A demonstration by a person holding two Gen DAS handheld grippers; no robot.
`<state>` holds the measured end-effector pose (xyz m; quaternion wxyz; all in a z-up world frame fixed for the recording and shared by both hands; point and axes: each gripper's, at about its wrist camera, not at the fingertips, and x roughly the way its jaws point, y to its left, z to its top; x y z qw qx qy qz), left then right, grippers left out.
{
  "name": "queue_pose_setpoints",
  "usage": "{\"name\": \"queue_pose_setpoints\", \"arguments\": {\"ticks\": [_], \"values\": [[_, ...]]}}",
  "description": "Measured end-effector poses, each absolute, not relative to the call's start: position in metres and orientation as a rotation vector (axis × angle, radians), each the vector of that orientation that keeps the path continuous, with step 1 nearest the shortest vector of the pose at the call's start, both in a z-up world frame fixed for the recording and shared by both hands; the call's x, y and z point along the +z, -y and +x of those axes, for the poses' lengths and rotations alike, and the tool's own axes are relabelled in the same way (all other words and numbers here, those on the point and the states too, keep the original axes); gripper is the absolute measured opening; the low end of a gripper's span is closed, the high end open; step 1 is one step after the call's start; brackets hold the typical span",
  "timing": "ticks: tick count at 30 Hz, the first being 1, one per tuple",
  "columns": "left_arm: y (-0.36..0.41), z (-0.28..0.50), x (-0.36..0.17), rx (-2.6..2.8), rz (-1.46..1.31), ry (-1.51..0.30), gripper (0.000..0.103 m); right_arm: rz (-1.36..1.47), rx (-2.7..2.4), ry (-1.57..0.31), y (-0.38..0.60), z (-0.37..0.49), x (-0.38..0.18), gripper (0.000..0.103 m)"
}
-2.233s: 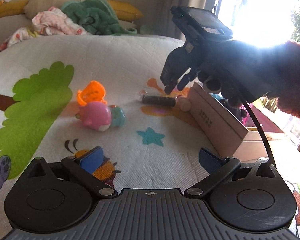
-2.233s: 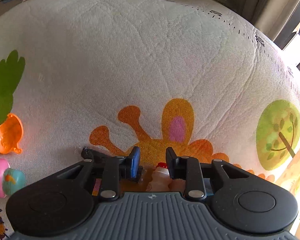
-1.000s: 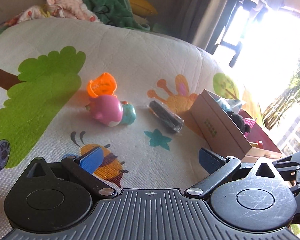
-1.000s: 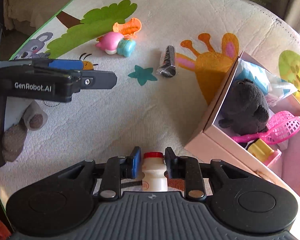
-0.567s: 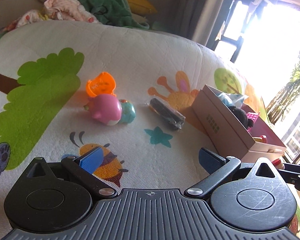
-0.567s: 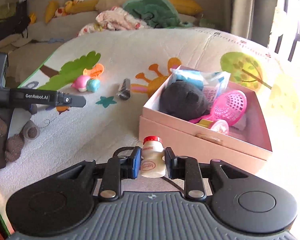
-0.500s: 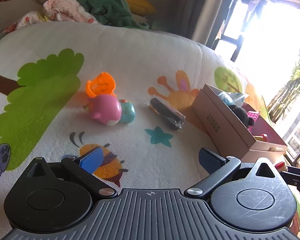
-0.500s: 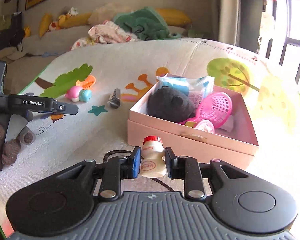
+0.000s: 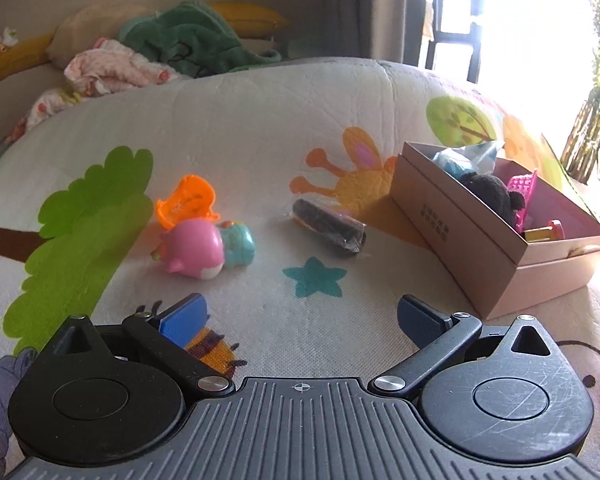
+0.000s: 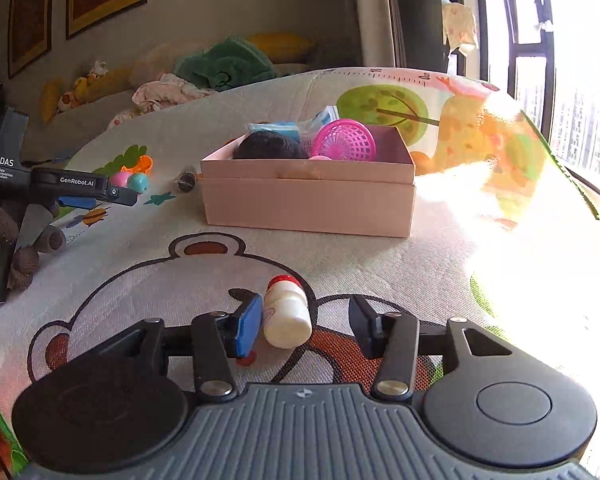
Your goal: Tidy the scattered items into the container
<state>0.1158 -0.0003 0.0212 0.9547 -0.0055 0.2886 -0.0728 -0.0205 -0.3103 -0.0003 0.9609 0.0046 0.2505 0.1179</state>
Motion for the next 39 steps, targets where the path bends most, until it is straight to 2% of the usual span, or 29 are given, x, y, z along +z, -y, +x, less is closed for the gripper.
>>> {"name": "queue_pose_setpoints", "arguments": {"ticks": [1, 4, 9, 14, 15, 16, 19, 20, 21, 22, 26, 35, 39], "values": [[0.005, 0.120, 0.023, -0.156, 0.006, -0.588, 0.103, 0.033, 0.233, -0.486, 0.314, -0.022, 0.002, 0.075], [0.025, 0.144, 0.024, -0.191, 0.041, -0.625, 0.103, 0.105, 0.231, -0.453, 0.321, -0.021, 0.005, 0.091], [0.041, 0.186, 0.023, -0.140, -0.015, -0.661, 0.103, 0.188, 0.198, -0.479, 0.324, -0.005, -0.007, 0.094], [0.043, 0.213, 0.017, -0.059, -0.014, -0.670, 0.101, 0.281, 0.181, -0.507, 0.332, 0.005, -0.022, 0.103], [0.044, 0.216, 0.016, -0.056, -0.007, -0.676, 0.093, 0.263, 0.176, -0.504, 0.329, 0.005, -0.023, 0.103], [0.044, 0.218, 0.014, -0.059, -0.003, -0.687, 0.075, 0.233, 0.171, -0.501, 0.326, 0.005, -0.025, 0.103], [0.047, 0.219, 0.011, -0.076, 0.039, -0.674, 0.070, 0.122, 0.139, -0.492, 0.309, 0.003, -0.030, 0.103], [0.047, 0.217, 0.011, -0.086, 0.050, -0.664, 0.066, 0.094, 0.130, -0.491, 0.305, 0.003, -0.031, 0.103], [0.047, 0.215, 0.011, -0.099, 0.056, -0.659, 0.054, 0.083, 0.128, -0.492, 0.304, 0.004, -0.031, 0.103], [0.047, 0.211, 0.011, -0.112, 0.065, -0.655, 0.048, 0.088, 0.133, -0.493, 0.306, 0.004, -0.031, 0.103], [0.049, 0.184, 0.014, -0.172, 0.144, -0.645, 0.037, 0.114, 0.153, -0.476, 0.312, 0.003, -0.031, 0.103], [0.049, 0.065, 0.030, -0.455, 0.112, -0.656, 0.036, 0.088, 0.141, -0.484, 0.308, 0.003, -0.031, 0.103], [0.062, 0.035, 0.025, -0.530, 0.158, -0.667, 0.043, 0.069, 0.134, -0.495, 0.306, 0.004, -0.030, 0.103]]}}
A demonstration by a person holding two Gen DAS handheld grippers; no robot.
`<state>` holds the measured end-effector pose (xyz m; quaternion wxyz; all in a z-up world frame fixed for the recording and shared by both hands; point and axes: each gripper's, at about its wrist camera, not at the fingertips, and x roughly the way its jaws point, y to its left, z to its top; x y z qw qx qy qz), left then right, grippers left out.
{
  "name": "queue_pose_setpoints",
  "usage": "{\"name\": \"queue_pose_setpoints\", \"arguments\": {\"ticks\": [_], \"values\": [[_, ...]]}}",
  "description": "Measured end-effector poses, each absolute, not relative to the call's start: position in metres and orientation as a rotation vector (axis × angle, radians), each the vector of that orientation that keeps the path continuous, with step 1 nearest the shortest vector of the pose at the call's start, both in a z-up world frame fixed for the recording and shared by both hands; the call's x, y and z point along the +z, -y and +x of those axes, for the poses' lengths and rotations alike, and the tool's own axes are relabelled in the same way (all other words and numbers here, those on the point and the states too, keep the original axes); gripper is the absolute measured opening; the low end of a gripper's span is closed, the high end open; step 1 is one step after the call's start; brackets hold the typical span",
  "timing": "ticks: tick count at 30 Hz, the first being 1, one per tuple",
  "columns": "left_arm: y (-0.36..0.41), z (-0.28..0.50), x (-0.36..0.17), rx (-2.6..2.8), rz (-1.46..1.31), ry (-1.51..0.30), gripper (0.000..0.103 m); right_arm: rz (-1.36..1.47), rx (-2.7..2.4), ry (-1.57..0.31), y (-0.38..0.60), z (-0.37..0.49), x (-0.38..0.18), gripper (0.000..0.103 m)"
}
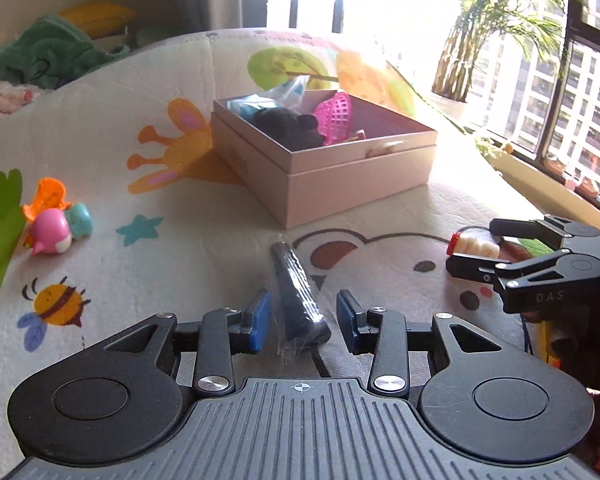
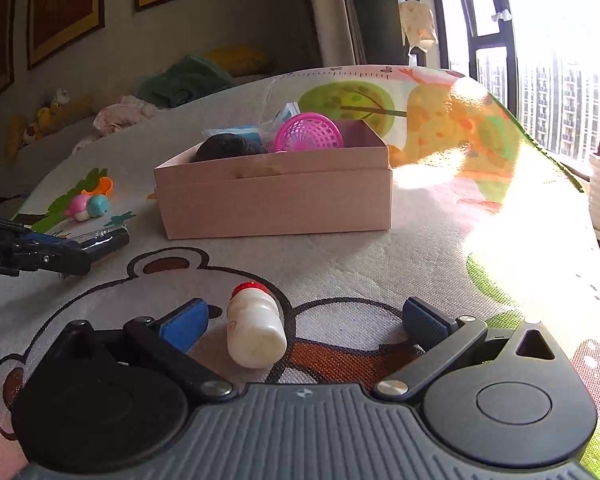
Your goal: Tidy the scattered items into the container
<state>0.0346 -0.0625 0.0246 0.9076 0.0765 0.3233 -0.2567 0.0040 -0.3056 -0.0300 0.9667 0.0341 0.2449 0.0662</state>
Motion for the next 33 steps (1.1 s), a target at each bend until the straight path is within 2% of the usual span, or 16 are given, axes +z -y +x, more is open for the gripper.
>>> {"name": "queue_pose_setpoints", "arguments": {"ticks": [2, 4, 8, 10, 12, 16, 22, 30, 33], "values": [[0.065, 0.031, 0.019, -0.509, 0.191, -0.661, 0.052, 0.056, 0.129, -0.504, 0.304, 0.005, -0.030, 0.103], [0.062, 0.033, 0.018, -0.479, 0.183, -0.659, 0.069, 0.046, 0.125, -0.510, 0.302, 0.005, -0.029, 0.103], [0.049, 0.038, 0.019, -0.396, 0.231, -0.643, 0.082, 0.041, 0.129, -0.524, 0.301, 0.004, -0.028, 0.103], [0.041, 0.040, 0.019, -0.350, 0.252, -0.641, 0.093, 0.027, 0.133, -0.534, 0.300, 0.003, -0.027, 0.103], [0.030, 0.044, 0.019, -0.289, 0.256, -0.646, 0.097, 0.013, 0.124, -0.540, 0.297, 0.004, -0.027, 0.103], [0.011, 0.057, 0.016, -0.109, 0.256, -0.645, 0.097, -0.010, 0.121, -0.530, 0.295, 0.002, -0.028, 0.103], [-0.009, 0.057, 0.015, -0.207, -0.008, -0.688, 0.100, -0.056, 0.161, -0.592, 0.298, 0.001, -0.018, 0.103], [0.008, 0.044, 0.009, -0.272, -0.037, -0.664, 0.102, -0.360, -0.142, -0.486, 0.305, -0.017, -0.010, 0.103], [0.007, 0.043, 0.008, -0.276, -0.045, -0.660, 0.103, -0.262, -0.074, -0.472, 0.308, -0.024, 0.003, 0.103]]}}
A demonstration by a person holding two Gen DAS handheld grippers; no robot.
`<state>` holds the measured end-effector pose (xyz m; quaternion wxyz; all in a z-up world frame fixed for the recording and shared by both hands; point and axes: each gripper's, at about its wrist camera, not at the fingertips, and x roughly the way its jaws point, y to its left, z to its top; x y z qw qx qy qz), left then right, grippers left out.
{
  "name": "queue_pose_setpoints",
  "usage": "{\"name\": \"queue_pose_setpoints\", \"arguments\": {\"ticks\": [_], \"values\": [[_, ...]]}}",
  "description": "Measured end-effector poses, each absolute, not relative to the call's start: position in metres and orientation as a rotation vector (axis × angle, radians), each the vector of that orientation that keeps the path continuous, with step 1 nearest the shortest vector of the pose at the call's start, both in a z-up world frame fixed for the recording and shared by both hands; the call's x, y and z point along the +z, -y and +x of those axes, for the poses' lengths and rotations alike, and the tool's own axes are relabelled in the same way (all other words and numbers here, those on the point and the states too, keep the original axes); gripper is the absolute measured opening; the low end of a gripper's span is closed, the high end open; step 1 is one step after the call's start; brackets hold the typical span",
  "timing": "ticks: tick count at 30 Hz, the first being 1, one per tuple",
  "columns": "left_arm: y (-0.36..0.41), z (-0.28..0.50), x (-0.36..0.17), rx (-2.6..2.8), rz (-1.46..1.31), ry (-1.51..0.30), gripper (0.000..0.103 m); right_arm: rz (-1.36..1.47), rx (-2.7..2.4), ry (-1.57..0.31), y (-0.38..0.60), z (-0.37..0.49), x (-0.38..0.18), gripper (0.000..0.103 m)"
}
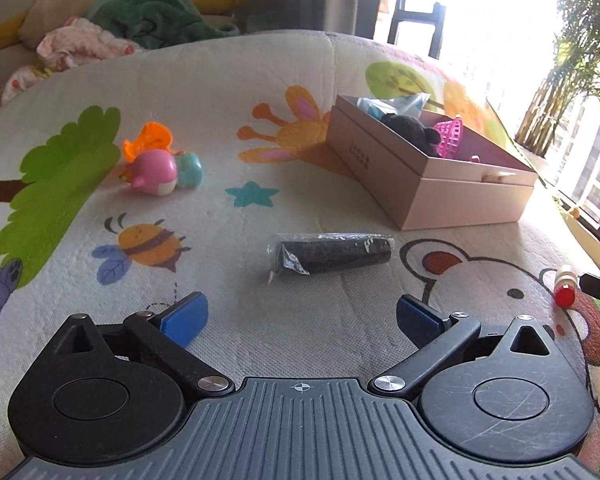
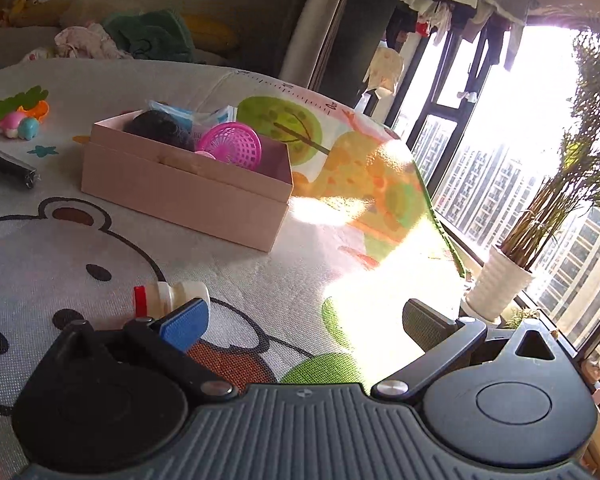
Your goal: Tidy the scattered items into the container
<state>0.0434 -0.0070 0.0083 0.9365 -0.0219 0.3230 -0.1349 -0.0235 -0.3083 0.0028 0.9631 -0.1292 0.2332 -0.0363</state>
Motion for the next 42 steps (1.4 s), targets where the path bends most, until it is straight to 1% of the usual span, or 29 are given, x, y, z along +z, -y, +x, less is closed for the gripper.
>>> {"name": "queue_pose_setpoints", "arguments": {"ticks": [2, 4, 5, 6, 7, 11, 12, 13, 14, 15, 16, 22, 26, 33, 42], "values": [[0.006, 0.043, 0.008, -0.275, -0.051, -0.657, 0.103, -0.150, 0.048, -0.493, 0.310, -0.025, 0.010, 0.103], [0.005, 0.043, 0.008, -0.276, -0.056, -0.655, 0.103, -0.151, 0.125, -0.494, 0.303, -0.025, 0.010, 0.102], [0.005, 0.043, 0.008, -0.276, -0.059, -0.655, 0.103, -0.175, 0.145, -0.498, 0.299, -0.023, 0.009, 0.101], [0.005, 0.043, 0.008, -0.277, -0.061, -0.654, 0.103, -0.192, 0.163, -0.512, 0.297, -0.021, 0.008, 0.092], [0.005, 0.043, 0.008, -0.277, -0.063, -0.654, 0.103, -0.198, 0.180, -0.534, 0.296, -0.017, 0.006, 0.086], [0.005, 0.043, 0.008, -0.277, -0.063, -0.654, 0.103, -0.194, 0.212, -0.581, 0.298, -0.003, 0.002, 0.082], [0.005, 0.043, 0.008, -0.276, -0.062, -0.654, 0.103, -0.192, 0.221, -0.590, 0.297, -0.001, 0.001, 0.075], [0.005, 0.043, 0.008, -0.276, -0.061, -0.654, 0.103, -0.186, 0.231, -0.604, 0.298, 0.002, 0.000, 0.063], [0.005, 0.043, 0.008, -0.277, -0.063, -0.654, 0.103, -0.174, 0.243, -0.622, 0.298, 0.004, -0.001, 0.058], [0.005, 0.043, 0.008, -0.277, -0.064, -0.654, 0.103, -0.157, 0.253, -0.639, 0.298, 0.006, -0.001, 0.048], [0.005, 0.043, 0.008, -0.277, -0.065, -0.654, 0.103, -0.139, 0.257, -0.647, 0.298, 0.006, -0.002, 0.045], [0.006, 0.044, 0.009, -0.265, -0.065, -0.660, 0.103, -0.060, 0.256, -0.635, 0.293, -0.006, -0.001, 0.045], [0.022, 0.050, 0.016, -0.288, -0.092, -0.680, 0.103, -0.075, 0.249, -0.586, 0.281, -0.018, -0.001, 0.045], [0.068, 0.069, 0.019, -0.141, 0.094, -0.651, 0.103, -0.082, 0.271, -0.541, 0.269, -0.025, 0.001, 0.045], [0.060, 0.098, 0.009, -0.135, 0.029, -0.741, 0.103, -0.042, 0.255, -0.573, 0.279, -0.026, -0.003, 0.045]]}}
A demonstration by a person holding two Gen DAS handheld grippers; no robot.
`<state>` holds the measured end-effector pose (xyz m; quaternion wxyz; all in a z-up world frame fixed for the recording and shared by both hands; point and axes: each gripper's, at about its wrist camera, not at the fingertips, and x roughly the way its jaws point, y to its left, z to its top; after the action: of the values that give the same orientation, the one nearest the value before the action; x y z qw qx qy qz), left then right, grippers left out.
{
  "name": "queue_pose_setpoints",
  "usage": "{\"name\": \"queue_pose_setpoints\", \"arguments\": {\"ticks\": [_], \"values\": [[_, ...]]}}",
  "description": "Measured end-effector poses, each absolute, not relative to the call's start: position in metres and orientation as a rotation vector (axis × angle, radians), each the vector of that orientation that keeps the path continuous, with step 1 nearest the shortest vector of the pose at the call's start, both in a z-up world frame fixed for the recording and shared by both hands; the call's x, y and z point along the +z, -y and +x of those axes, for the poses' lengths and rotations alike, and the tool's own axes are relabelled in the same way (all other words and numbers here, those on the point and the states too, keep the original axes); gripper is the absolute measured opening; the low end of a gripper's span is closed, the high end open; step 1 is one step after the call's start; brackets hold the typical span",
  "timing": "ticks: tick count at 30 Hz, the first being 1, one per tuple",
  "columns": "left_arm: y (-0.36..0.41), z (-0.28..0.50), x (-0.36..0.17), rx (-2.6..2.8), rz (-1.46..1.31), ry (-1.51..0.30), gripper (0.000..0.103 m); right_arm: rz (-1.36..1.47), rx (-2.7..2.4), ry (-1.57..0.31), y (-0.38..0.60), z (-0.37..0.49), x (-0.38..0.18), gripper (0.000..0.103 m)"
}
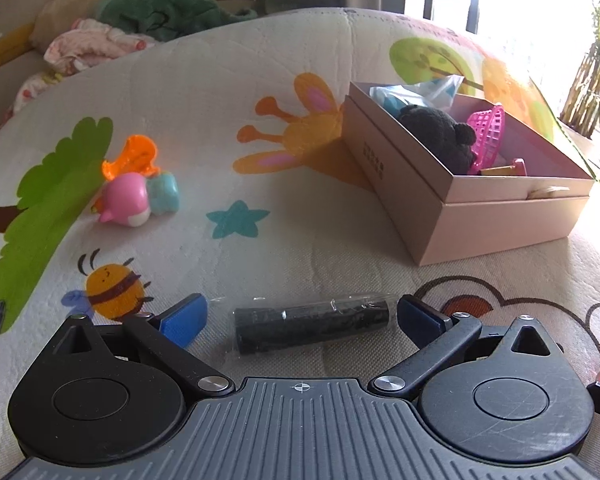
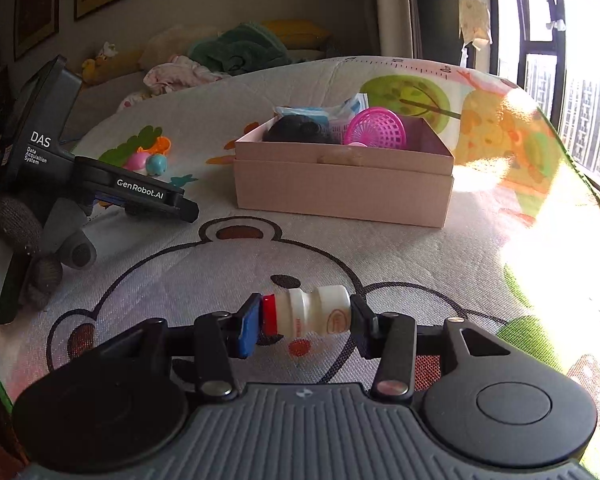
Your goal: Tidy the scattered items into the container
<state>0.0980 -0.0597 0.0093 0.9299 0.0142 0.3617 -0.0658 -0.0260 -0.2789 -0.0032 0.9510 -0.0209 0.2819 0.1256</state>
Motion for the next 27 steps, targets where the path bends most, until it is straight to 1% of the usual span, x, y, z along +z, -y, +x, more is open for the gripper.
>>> {"name": "queue_pose_setpoints", "arguments": {"ticks": [2, 4, 9, 15, 22, 27], "values": [[0.062, 0.095, 0.009, -0.138, 0.043, -0.732, 0.102, -0.045, 0.249, -0.572, 0.279, -0.028, -0.001, 0.045], [0.063, 0.091, 0.010, -0.152, 0.054, -0.722, 0.091, -0.047, 0.244, -0.568, 0.280, -0.030, 0.002, 0.045], [0.068, 0.073, 0.017, -0.205, 0.074, -0.702, 0.090, -0.050, 0.230, -0.574, 0.283, -0.034, 0.010, 0.045], [0.087, 0.033, 0.034, -0.333, 0.130, -0.636, 0.090, -0.065, 0.185, -0.565, 0.291, -0.043, 0.022, 0.045], [0.112, -0.001, 0.067, -0.464, 0.172, -0.519, 0.090, -0.106, 0.154, -0.487, 0.300, -0.057, 0.057, 0.045], [0.128, -0.001, 0.090, -0.494, 0.213, -0.434, 0.090, -0.114, 0.145, -0.432, 0.307, -0.057, 0.088, 0.045]]}}
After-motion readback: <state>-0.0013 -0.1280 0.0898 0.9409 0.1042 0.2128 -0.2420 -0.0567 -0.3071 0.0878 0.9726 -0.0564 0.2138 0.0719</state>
